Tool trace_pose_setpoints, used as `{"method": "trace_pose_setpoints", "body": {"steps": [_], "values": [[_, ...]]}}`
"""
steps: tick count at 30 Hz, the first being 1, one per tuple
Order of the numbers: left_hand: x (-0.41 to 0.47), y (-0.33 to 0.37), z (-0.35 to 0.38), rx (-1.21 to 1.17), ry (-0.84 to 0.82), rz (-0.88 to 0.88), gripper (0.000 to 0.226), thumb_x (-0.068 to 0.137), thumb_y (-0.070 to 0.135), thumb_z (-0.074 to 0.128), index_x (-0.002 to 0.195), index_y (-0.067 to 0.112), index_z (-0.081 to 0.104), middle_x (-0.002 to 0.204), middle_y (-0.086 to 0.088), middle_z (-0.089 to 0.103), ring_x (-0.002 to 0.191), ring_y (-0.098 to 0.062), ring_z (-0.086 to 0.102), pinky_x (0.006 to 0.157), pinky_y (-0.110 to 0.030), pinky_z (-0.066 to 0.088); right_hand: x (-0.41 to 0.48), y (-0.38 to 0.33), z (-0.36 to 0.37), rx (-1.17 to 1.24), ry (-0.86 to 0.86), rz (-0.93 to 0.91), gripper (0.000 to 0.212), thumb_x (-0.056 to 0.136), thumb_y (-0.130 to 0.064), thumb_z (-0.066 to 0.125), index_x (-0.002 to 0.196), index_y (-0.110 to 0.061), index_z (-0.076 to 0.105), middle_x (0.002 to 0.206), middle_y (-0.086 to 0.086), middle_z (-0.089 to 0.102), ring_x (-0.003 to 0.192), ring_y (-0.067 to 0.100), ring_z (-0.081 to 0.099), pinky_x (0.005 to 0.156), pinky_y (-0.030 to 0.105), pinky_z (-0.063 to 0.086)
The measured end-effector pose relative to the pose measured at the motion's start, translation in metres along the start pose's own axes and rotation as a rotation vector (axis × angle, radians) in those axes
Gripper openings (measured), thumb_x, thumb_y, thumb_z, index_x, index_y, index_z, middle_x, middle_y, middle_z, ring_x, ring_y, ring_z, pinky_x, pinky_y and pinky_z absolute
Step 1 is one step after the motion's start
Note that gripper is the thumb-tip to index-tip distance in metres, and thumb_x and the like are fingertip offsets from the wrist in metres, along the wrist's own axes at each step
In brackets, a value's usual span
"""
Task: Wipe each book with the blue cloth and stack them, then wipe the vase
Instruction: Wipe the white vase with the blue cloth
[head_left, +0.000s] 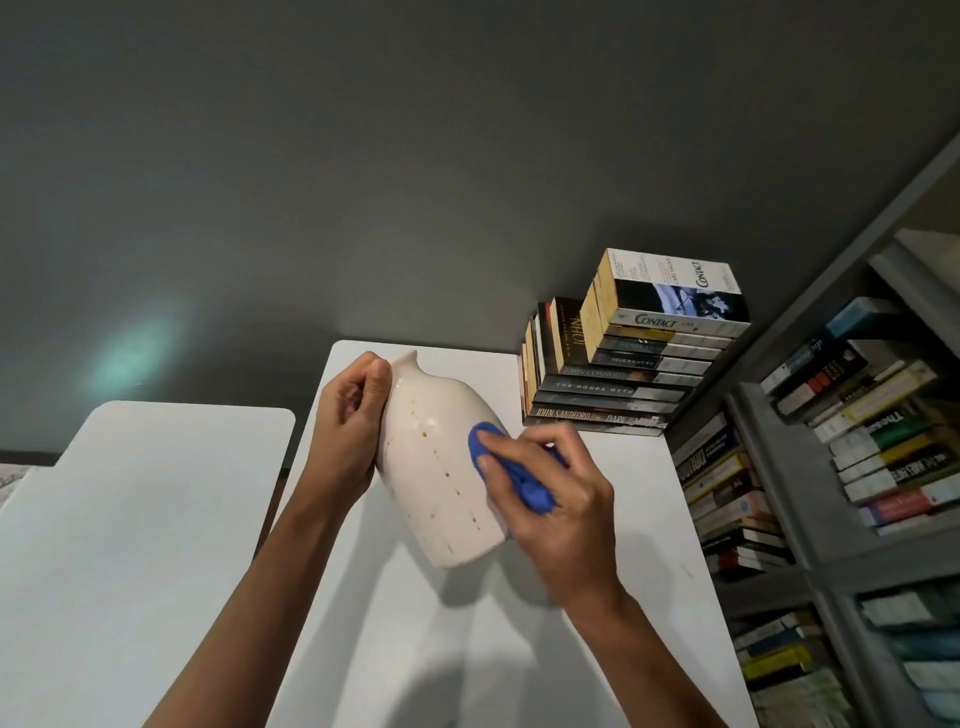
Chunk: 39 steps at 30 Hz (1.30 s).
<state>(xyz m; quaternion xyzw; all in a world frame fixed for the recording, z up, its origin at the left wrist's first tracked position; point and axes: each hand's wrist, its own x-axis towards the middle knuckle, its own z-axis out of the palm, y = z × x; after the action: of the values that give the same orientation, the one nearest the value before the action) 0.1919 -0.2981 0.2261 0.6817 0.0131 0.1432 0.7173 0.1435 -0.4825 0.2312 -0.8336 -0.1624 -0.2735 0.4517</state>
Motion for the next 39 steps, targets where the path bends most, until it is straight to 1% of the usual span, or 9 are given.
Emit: {"method": "trace_pose_setpoints", "body": {"steps": [2,5,11,17,21,25,34,37,39], "values": [[0.000,0.001,-0.002,0.013,-0.001,0.008,0.041,0.097,0.028,0.043,0.066,0.004,0.031,0.064,0.000,0.029,0.059,-0.012,0.023,0.053,-0.029,0.021,-0.011,0.007,-0.005,0.062,-0.029,0.054,0.021,0.083,-0.032,0.069,0.104,-0.028,0.073,0.091,-0.005,0.053,0.080,0.007,0.058,0.072,0.016,0.047],[-0.002,-0.001,-0.002,0.002,0.025,0.002,0.039,0.097,0.026,0.043,0.062,0.013,0.031,0.062,0.008,0.029,0.058,-0.009,0.022,0.053,-0.027,0.020,-0.022,0.012,-0.008,0.282,-0.072,0.404,0.032,0.073,-0.048,0.070,0.104,-0.047,0.065,0.106,-0.008,0.054,0.104,0.005,0.057,0.083,0.010,0.043],[-0.005,-0.003,0.003,-0.043,0.064,-0.015,0.039,0.099,0.024,0.043,0.062,0.018,0.030,0.063,0.007,0.029,0.059,-0.009,0.023,0.054,-0.028,0.021,-0.018,0.017,0.000,0.613,-0.338,0.722,0.072,0.062,-0.070,0.062,0.129,-0.055,0.041,0.135,-0.027,0.045,0.121,0.000,0.048,0.098,0.030,0.045],[0.000,0.000,0.001,-0.073,0.045,-0.081,0.037,0.099,0.022,0.052,0.063,0.018,0.047,0.072,0.011,0.042,0.068,-0.009,0.037,0.065,-0.025,0.032,-0.013,0.022,0.001,0.749,-0.383,0.815,0.062,0.068,-0.059,0.058,0.123,-0.032,0.050,0.117,-0.010,0.063,0.108,0.012,0.060,0.080,0.028,0.050],[0.004,0.011,0.000,-0.123,-0.039,-0.191,0.018,0.088,0.032,0.069,0.087,0.022,0.054,0.101,0.000,0.056,0.082,-0.007,0.059,0.067,-0.025,0.047,-0.014,0.024,0.003,0.857,-0.387,0.853,0.048,0.075,-0.054,0.056,0.101,-0.015,0.051,0.109,0.007,0.064,0.096,0.017,0.060,0.073,0.030,0.050],[0.016,0.018,-0.007,-0.274,-0.167,-0.372,0.075,0.059,0.056,0.085,0.119,0.023,0.053,0.115,-0.007,0.070,0.096,-0.019,0.068,0.071,-0.028,0.057,-0.009,0.025,0.003,1.019,-0.399,0.889,0.038,0.084,-0.043,0.053,0.096,-0.008,0.046,0.094,0.005,0.063,0.086,0.015,0.061,0.069,0.029,0.052],[0.024,0.013,0.005,-0.367,-0.175,-0.357,0.051,0.039,0.061,0.090,0.069,0.023,0.073,0.090,-0.005,0.077,0.091,-0.019,0.071,0.077,-0.036,0.058,-0.003,0.038,0.007,1.054,-0.416,0.952,0.055,0.081,-0.054,0.059,0.103,-0.005,0.049,0.102,0.008,0.063,0.095,0.018,0.060,0.081,0.032,0.052],[0.025,0.010,0.002,-0.378,-0.124,-0.359,0.025,0.056,0.046,0.083,0.061,0.023,0.073,0.082,0.001,0.076,0.082,-0.013,0.071,0.077,-0.035,0.054,0.003,0.051,0.004,0.905,-0.327,1.051,0.078,0.076,-0.070,0.059,0.129,-0.014,0.046,0.124,0.009,0.056,0.113,0.020,0.055,0.098,0.041,0.043],[0.028,0.009,-0.001,-0.387,-0.078,-0.359,0.016,0.070,0.036,0.071,0.060,0.025,0.075,0.078,0.004,0.075,0.077,-0.010,0.070,0.079,-0.036,0.050,0.013,0.054,-0.005,0.757,-0.264,0.999,0.080,0.070,-0.070,0.061,0.126,-0.015,0.045,0.116,0.006,0.055,0.105,0.020,0.056,0.093,0.039,0.042]]}}
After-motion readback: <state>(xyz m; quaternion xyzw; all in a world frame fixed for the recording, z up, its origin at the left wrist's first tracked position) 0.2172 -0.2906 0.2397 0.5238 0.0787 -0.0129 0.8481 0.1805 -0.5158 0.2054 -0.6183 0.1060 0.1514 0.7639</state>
